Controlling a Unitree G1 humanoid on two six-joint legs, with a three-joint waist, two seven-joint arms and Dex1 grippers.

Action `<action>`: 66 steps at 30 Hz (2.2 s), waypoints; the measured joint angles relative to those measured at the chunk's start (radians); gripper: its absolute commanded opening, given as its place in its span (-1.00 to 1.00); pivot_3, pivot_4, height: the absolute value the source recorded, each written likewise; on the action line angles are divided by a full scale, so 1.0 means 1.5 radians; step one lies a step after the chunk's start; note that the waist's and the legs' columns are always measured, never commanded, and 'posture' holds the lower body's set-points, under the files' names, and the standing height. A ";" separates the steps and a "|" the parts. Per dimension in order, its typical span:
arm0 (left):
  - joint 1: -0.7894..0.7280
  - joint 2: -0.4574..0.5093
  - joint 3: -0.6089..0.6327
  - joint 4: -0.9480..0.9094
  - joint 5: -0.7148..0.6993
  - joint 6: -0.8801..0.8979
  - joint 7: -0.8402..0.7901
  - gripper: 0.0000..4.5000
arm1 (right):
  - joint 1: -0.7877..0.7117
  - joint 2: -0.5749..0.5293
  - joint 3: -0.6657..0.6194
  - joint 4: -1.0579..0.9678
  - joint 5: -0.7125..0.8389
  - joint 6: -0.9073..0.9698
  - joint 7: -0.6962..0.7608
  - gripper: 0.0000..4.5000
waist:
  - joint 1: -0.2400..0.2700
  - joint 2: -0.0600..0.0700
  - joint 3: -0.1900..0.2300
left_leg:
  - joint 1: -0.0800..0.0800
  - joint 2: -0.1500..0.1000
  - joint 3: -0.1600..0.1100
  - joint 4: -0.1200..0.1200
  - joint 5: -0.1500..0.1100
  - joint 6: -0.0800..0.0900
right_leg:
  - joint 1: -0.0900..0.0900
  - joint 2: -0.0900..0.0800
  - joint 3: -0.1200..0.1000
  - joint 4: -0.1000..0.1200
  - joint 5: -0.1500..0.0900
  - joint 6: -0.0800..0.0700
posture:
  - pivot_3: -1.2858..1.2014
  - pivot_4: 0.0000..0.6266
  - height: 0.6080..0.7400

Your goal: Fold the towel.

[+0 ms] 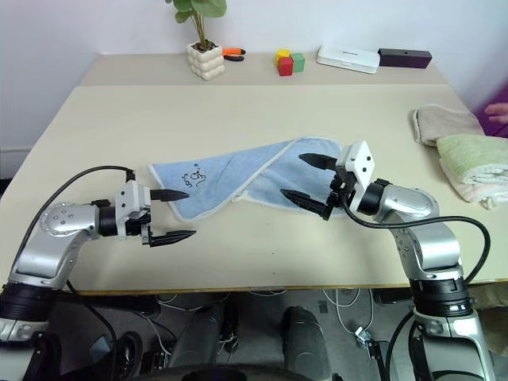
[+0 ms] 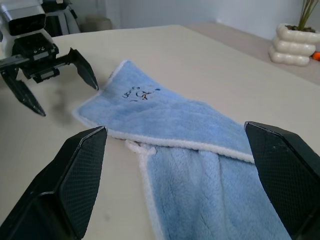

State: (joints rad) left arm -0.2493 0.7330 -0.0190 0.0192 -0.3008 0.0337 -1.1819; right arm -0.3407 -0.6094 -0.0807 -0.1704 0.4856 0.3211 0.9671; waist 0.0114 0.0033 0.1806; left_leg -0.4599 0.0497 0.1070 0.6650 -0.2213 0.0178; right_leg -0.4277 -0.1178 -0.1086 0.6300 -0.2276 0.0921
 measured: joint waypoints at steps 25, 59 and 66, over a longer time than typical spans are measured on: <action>-0.076 -0.048 -0.049 0.205 0.093 -0.145 0.030 -0.98 | -0.050 0.072 0.034 0.055 -0.037 -0.069 -0.042 1.00 | -0.001 0.001 -0.001 | 0.001 0.000 0.000 0.000 0.000 0.000 | 0.001 0.000 0.000 0.001 0.000 0.000 | 0.03 -0.52 1.00; 0.124 0.002 0.176 -0.016 -0.083 0.004 0.101 -0.98 | -0.487 0.050 0.044 0.918 -0.345 -0.286 -0.288 1.00 | -0.019 0.002 0.000 | 0.000 0.000 0.002 -0.001 0.001 -0.001 | -0.001 0.000 0.001 0.001 0.000 0.000 | 0.03 -0.52 1.00; 0.145 0.002 0.186 -0.031 -0.085 0.002 0.101 -0.98 | -0.483 0.007 0.130 0.923 -0.456 -0.388 -0.288 1.00 | -0.022 0.002 0.000 | 0.000 0.000 0.002 -0.002 0.001 -0.002 | -0.001 0.000 0.001 0.001 0.000 0.000 | 0.03 -0.52 1.00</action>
State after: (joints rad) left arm -0.0314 0.7357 0.2601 -0.0279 -0.4286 0.0363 -1.0306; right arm -1.0656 -0.5990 0.1145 1.2134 -0.1986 -0.2611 0.5351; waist -0.0218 0.0063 0.1810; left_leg -0.4598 0.0497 0.1104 0.6625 -0.2195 0.0150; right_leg -0.4293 -0.1174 -0.1075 0.6310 -0.2276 0.0924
